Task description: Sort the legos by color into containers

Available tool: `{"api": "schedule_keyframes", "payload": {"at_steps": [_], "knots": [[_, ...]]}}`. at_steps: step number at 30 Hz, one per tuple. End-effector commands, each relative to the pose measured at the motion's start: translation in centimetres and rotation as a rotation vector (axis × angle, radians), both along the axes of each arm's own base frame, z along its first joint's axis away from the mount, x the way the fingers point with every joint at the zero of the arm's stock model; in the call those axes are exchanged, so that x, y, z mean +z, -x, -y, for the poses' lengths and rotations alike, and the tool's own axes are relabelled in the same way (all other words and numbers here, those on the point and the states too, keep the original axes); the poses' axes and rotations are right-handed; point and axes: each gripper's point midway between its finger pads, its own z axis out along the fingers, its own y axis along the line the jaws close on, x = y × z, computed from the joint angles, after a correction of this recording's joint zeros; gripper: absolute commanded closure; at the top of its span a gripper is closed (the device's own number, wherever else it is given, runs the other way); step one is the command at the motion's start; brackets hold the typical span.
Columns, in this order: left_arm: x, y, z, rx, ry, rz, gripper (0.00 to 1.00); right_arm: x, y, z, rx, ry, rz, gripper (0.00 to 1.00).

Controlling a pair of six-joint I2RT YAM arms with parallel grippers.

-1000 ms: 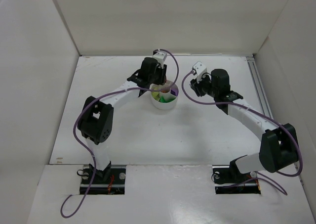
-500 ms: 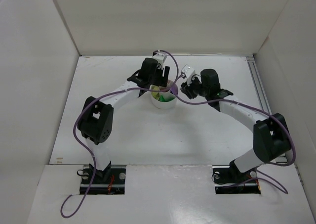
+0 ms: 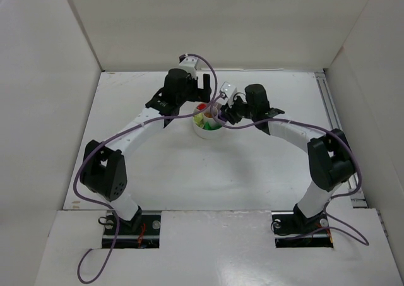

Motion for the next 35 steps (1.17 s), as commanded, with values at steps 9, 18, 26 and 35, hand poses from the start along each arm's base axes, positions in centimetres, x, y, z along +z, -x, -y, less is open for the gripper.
{"api": "schedule_keyframes", "payload": {"at_steps": [9,18,26,35], "knots": [[2.3,0.4,-2.1,0.079,0.053,0.048,0.0,4.2,-1.2,-1.1,0.025,-0.063,0.103,0.23],[3.2,2.8,-5.2,0.19,0.12,0.051,0.0,9.7,1.2,4.9,-0.16,-0.109,0.201,0.0],[0.4,6.9,-8.4,0.31,0.22,-0.071,0.0,9.6,6.0,13.0,-0.418,-0.121,0.2,0.0],[-2.9,9.7,-9.4,0.351,0.264,-0.158,0.0,7.0,10.2,17.2,-0.559,-0.09,0.198,0.0]]}}
